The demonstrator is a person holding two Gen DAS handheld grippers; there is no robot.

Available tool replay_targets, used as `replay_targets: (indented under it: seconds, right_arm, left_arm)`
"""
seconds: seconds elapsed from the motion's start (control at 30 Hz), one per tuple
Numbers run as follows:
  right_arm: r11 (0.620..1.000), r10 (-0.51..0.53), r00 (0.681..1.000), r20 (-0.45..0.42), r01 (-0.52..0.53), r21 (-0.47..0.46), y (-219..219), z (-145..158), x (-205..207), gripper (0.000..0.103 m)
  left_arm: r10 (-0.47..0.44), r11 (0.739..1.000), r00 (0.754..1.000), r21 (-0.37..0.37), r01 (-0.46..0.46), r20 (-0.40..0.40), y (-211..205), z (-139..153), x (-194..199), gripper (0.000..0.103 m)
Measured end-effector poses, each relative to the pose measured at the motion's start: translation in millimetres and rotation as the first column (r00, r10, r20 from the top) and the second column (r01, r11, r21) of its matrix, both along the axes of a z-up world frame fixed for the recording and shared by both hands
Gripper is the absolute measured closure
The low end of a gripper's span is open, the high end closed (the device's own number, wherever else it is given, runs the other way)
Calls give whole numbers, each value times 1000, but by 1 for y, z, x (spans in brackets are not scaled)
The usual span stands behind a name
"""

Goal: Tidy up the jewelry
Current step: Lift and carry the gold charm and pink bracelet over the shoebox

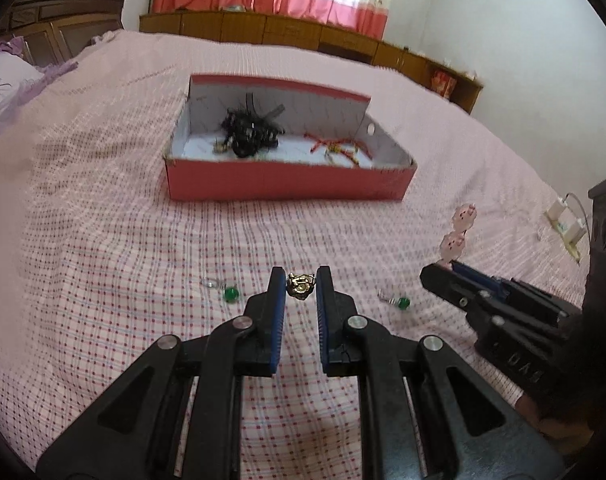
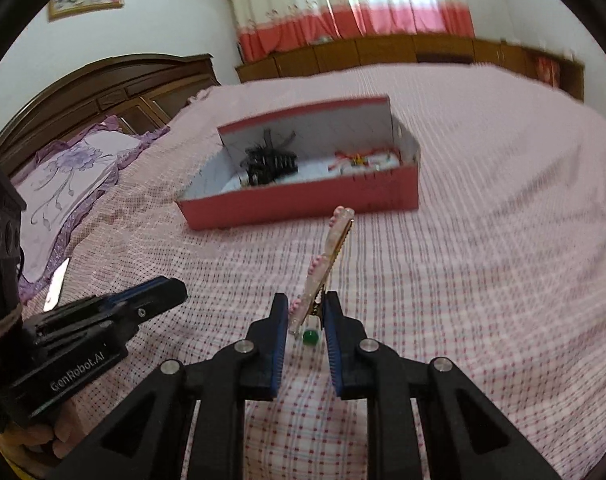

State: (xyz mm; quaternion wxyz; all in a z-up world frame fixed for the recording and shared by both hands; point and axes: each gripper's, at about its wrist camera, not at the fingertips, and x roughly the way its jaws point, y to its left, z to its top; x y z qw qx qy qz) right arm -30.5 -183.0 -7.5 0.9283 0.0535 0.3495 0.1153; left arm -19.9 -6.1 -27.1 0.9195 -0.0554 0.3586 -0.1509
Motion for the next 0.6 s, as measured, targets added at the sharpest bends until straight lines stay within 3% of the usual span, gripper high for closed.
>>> replay_targets:
  seconds: [0.6]
  right_arm:
    - [999,-5,991,131,12,-50,-3,22,36,83]
  left_arm:
    - [53,998,987,19,-56,152,-7,18,35,96]
